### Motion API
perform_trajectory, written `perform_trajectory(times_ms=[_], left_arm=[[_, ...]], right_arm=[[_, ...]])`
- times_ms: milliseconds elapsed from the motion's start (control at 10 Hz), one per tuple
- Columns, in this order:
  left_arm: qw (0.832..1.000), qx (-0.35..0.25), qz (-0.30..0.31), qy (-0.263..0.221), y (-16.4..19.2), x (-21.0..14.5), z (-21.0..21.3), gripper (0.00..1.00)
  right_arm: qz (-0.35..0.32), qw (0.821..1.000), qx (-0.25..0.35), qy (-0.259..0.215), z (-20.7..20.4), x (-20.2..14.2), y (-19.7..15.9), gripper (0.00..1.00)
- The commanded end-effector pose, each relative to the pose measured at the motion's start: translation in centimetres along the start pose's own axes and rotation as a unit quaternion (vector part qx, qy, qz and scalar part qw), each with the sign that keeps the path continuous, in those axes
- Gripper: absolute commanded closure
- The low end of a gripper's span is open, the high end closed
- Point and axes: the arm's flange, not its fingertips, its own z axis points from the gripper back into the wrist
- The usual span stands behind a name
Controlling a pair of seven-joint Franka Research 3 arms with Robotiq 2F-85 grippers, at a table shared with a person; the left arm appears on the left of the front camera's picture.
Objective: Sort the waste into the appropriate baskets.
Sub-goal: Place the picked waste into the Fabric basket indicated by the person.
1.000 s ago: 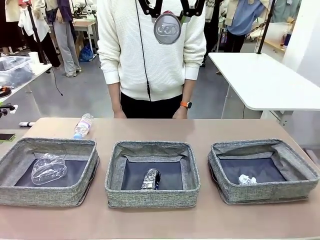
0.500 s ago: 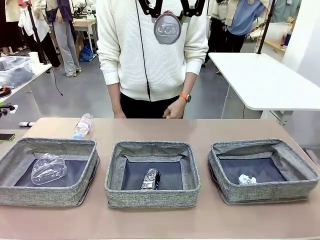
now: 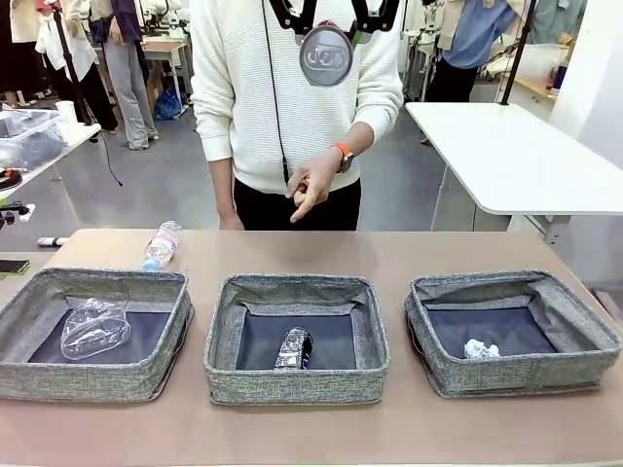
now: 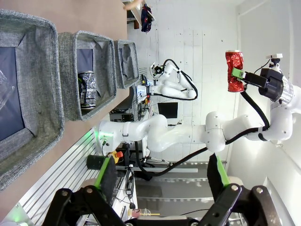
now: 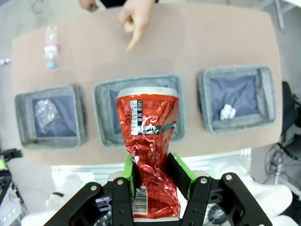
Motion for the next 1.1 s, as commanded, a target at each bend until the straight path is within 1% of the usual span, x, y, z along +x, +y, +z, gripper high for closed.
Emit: perform_trajectory(times_ms=[0, 700, 800, 900, 1000], left_arm=[[1.0, -0.001, 0.0, 0.0, -0.2, -0.3, 0.0, 0.0], [1.0, -0.001, 0.0, 0.0, -0.2, -0.3, 0.0, 0.0], [1.0, -0.001, 0.0, 0.0, -0.2, -0.3, 0.0, 0.0], [1.0, -0.001, 0.0, 0.0, -0.2, -0.3, 0.0, 0.0], [1.0, -0.001, 0.0, 0.0, -0.2, -0.3, 0.0, 0.0]], right_arm=[[-0.003, 1.0, -0.003, -0.003, 0.3, -0.1, -0.3, 0.64], [0.0, 1.0, 0.0, 0.0, 0.0, 0.0, 0.0, 0.64], [0.016, 1.0, 0.009, 0.0, -1.7, -0.2, -0.1, 0.64], [0.031, 0.999, 0.042, -0.001, -4.6, -0.6, -0.4, 0.64], [0.02, 0.998, 0.062, -0.013, -7.9, -1.1, -0.8, 0.64]])
